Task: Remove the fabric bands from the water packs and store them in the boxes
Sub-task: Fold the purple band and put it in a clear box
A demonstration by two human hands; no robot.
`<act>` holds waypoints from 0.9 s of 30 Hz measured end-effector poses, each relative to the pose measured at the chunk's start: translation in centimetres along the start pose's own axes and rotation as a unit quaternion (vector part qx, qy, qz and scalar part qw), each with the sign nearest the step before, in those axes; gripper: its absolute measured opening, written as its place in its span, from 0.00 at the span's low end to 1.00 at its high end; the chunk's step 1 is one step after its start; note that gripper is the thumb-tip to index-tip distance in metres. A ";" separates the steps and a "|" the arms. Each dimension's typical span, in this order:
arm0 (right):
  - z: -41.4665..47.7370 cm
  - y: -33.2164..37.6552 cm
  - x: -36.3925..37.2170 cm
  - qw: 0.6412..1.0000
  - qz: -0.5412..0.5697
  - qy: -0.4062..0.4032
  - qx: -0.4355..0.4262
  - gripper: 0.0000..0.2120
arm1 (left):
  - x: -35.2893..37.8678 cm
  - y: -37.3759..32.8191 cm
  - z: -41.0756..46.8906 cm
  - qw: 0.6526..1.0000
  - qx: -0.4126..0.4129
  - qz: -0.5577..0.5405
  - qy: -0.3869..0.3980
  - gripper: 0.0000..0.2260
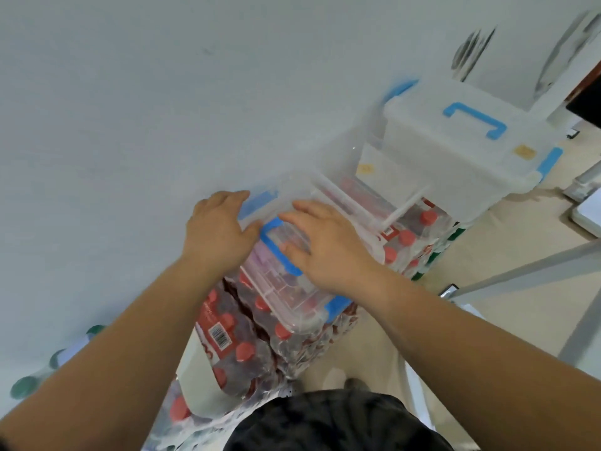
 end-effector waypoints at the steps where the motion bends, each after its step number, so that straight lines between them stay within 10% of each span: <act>1: 1.1 0.4 0.5 0.999 -0.032 0.023 -0.003 0.26 | 0.2 0.5 0.3 1.000 -0.011 -0.005 0.022 0.34; 11: 0.8 0.1 3.5 0.982 -0.179 0.042 0.032 0.28 | 0.0 2.2 0.1 0.983 0.007 -0.186 -0.009 0.17; 19: 0.6 -0.1 3.6 0.980 -0.185 0.054 0.045 0.30 | 2.6 3.6 1.4 0.926 -0.107 -0.349 0.101 0.34; 27: 0.8 0.0 3.5 0.980 -0.183 0.060 0.049 0.25 | 1.0 2.7 1.5 0.945 -0.040 -0.325 0.011 0.21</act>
Point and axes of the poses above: each hand's wrist, its own z-axis towards the middle knuckle, its own x-axis out of the palm, y = z × x, the point moved 8 cm from there along z, towards the middle knuckle, and after that the axes turned 12 degrees about y, right-handed, at the moved point
